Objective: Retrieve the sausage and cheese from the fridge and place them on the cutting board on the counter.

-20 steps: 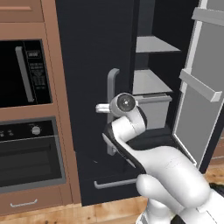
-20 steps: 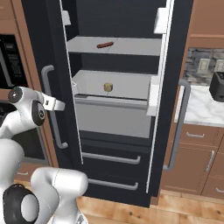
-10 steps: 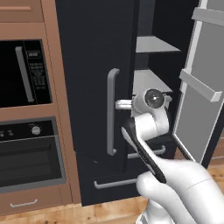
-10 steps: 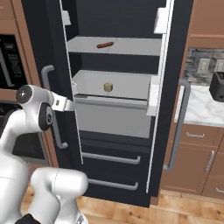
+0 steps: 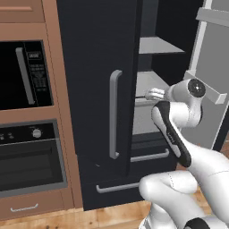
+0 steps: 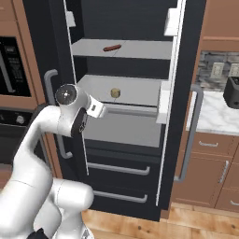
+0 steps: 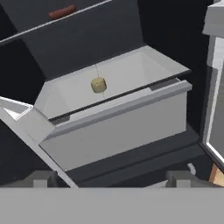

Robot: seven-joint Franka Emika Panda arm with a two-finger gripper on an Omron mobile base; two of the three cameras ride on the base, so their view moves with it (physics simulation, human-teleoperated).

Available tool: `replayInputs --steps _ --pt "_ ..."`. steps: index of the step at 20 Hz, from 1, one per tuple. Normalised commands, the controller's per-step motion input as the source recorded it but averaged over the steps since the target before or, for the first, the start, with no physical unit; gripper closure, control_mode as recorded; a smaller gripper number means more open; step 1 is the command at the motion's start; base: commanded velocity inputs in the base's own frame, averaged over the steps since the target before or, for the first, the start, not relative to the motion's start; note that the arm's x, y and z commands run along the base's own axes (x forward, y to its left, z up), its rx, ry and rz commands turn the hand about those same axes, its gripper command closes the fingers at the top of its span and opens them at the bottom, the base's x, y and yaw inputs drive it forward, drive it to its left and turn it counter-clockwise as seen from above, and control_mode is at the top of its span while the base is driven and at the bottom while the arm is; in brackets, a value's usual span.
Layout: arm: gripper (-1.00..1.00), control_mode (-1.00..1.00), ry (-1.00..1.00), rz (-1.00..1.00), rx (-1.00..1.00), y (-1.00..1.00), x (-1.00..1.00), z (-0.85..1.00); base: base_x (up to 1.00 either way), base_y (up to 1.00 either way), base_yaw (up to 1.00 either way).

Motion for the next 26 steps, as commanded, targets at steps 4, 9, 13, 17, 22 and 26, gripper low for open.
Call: replayInputs --steps 4,9,13,17,22,26 --pt "-1.00 -1.00 0.11 -0.21 0.30 -0.45 0.64 0.11 0.00 0.00 0.00" --pt "-1.00 -1.00 0.11 -0.25 0.27 -0.02 0.87 0.00 0.00 0.00 0.00" --pt "-1.00 -1.00 0.08 -0.22 0.35 0.04 0.49 0.00 0.00 0.00 0.00" --pt "-1.00 -1.00 0.00 -0.12 0.44 0.27 0.09 0.00 0.00 0.00 0.00" --pt "-1.00 -1.00 0.00 -0.04 0.36 0.27 0.04 0.00 0.00 0.00 0.00" --pt "-1.00 -1.00 0.00 -0.04 0.23 0.39 0.26 0.00 0.00 0.00 0.00"
